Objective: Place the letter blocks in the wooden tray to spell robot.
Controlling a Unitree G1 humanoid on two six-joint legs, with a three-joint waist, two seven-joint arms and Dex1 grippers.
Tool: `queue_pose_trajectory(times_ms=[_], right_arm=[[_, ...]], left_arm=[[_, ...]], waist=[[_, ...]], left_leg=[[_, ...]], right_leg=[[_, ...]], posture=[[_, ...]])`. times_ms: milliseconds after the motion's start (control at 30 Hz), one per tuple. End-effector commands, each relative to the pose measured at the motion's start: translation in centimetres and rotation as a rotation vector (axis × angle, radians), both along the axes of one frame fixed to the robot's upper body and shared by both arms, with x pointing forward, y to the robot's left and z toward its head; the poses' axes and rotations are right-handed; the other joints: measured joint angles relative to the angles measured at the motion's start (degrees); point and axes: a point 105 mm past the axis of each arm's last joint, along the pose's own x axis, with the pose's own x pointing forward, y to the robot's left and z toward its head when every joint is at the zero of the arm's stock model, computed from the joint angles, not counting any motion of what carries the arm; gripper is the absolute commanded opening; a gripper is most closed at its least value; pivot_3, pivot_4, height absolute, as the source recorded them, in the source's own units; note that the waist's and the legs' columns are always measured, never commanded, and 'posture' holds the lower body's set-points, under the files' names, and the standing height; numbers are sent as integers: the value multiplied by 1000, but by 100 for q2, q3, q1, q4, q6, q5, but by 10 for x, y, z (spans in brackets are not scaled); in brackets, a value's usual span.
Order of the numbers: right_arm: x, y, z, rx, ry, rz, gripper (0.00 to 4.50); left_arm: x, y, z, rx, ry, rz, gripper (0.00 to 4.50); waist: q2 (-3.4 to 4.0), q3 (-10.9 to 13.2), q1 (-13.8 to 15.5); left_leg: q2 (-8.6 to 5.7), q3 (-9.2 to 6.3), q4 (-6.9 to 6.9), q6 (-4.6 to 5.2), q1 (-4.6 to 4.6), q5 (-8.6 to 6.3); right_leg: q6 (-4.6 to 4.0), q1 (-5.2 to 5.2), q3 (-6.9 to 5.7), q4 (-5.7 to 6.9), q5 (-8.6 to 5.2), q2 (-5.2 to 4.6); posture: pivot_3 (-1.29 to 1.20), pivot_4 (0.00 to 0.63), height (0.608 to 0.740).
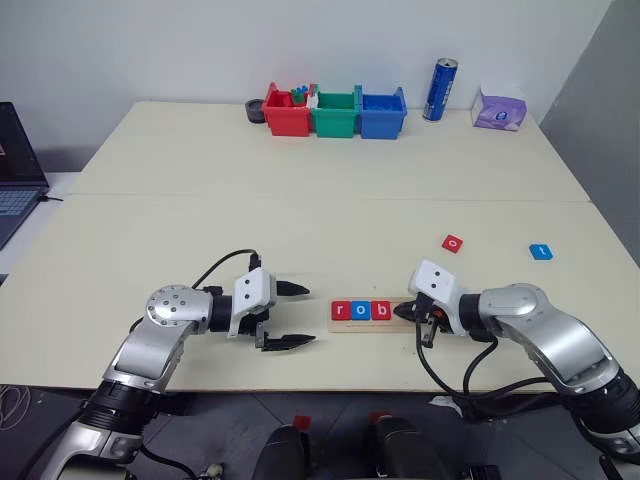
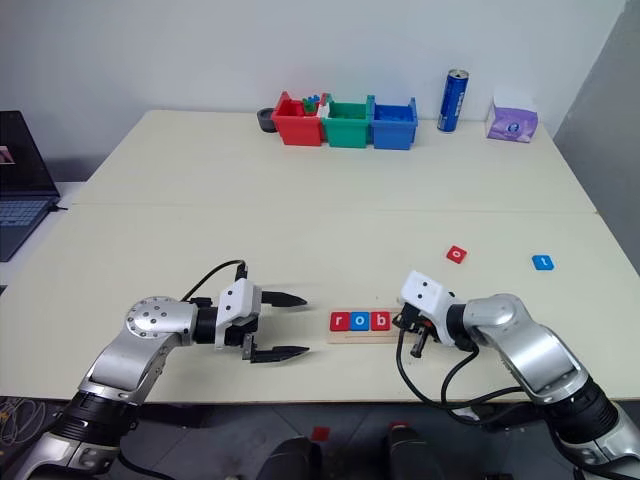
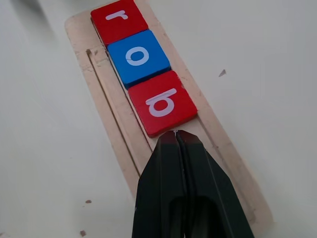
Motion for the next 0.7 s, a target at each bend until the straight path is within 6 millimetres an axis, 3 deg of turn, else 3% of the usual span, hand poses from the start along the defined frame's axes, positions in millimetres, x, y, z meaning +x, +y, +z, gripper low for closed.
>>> queue_pose_trajectory(times_ms=[33, 333, 533, 633, 700], right_arm=[[3, 8, 6, 5, -37, 42, 35], [5, 14, 9, 10, -49, 66, 35], [6, 2, 16, -14, -74, 61, 35], [6, -9, 25, -12, -92, 45, 587], [9, -17, 38, 26, -117, -3, 1226]], left_arm=[[1, 2, 5, 6, -37, -5, 4500], [0, 1, 4, 4, -36, -5, 4500], [-1, 1, 3, 2, -34, -2, 4500], [-1, 2, 3, -1, -33, 1, 4500], [-1, 2, 2, -5, -32, 4, 4500]], waist=[[0, 0, 1], [0, 0, 0], [0, 0, 1], [0, 0, 2], [0, 0, 4]], left_leg=[[0, 0, 0, 0, 0, 0], [0, -1, 0, 0, 0, 0], [0, -1, 0, 0, 0, 0], [0, -1, 0, 0, 0, 0], [-1, -1, 0, 0, 0, 0]], right_leg=[[-1, 0, 0, 0, 0, 0], [-10, 0, 0, 0, 6, -1], [-9, 0, 0, 0, 5, -1], [-8, 0, 0, 0, 5, -1], [-9, 0, 0, 0, 5, -1]], posture=[[0, 150, 740], [0, 150, 740], [0, 150, 740], [0, 150, 740], [0, 150, 740]])
